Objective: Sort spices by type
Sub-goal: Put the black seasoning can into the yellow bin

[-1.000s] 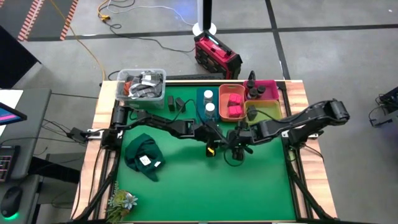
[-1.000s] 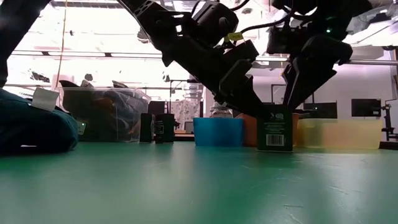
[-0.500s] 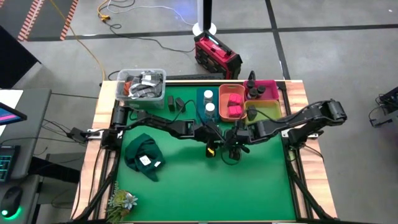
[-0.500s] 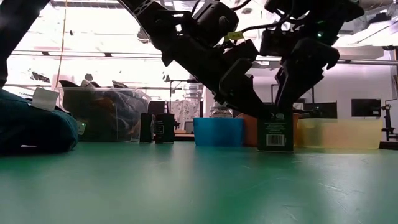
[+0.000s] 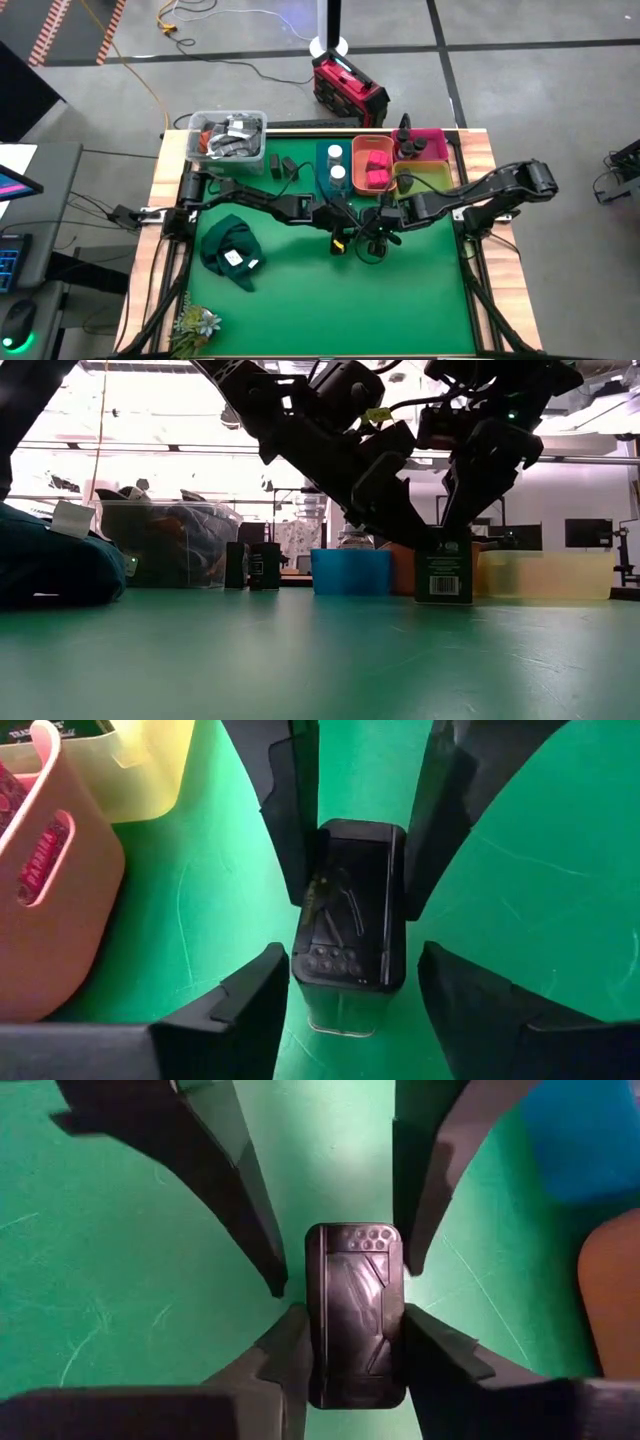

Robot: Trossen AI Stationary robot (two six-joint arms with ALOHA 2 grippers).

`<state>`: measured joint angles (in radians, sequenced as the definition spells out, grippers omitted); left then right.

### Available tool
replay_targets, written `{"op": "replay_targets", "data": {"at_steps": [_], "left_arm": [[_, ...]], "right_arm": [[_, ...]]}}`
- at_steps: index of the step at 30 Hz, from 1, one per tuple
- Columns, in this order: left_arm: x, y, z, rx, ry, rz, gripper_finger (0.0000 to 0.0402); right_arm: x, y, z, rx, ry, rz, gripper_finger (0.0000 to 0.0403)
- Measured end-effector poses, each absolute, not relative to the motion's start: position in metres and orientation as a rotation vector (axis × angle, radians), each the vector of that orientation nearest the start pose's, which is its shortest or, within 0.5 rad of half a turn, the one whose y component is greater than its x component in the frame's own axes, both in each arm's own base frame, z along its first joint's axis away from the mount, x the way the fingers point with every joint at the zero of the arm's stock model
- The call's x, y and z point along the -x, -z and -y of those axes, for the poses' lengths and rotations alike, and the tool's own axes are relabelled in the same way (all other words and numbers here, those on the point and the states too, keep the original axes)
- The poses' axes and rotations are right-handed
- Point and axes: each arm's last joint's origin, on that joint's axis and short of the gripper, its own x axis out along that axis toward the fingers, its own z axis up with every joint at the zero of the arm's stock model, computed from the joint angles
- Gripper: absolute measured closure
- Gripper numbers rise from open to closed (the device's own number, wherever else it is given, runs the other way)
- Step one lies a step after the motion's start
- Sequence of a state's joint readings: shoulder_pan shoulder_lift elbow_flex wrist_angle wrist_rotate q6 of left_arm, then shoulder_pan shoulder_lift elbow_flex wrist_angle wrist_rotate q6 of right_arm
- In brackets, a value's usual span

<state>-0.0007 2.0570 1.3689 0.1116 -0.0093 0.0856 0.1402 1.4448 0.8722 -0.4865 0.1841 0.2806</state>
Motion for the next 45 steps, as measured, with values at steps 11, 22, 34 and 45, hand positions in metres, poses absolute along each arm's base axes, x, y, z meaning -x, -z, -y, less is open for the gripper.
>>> {"op": "replay_targets", "data": {"at_steps": [11,22,34,45], "left_arm": [[-0.443,-0.190,0.011,-0.100,0.043,-0.613,0.0174],[-0.429,-0.187,0.026,-0.089,0.079,-0.760,0.0174],[-0.413,-0.177,0.050,-0.082,0.107,-0.949,0.0174],[-0.390,-0.166,0.072,-0.123,0.091,-1.173,0.0175]], "right_arm": [[-0.268,-0.198,-0.031,-0.085,0.187,-1.053,0.0235],[-0.268,-0.198,-0.031,-0.091,0.192,-1.056,0.0221],[-0.268,-0.198,-0.031,-0.092,0.195,-1.056,0.0231],[-0.262,-0.206,-0.030,-0.077,0.201,-1.114,0.0231]]}}
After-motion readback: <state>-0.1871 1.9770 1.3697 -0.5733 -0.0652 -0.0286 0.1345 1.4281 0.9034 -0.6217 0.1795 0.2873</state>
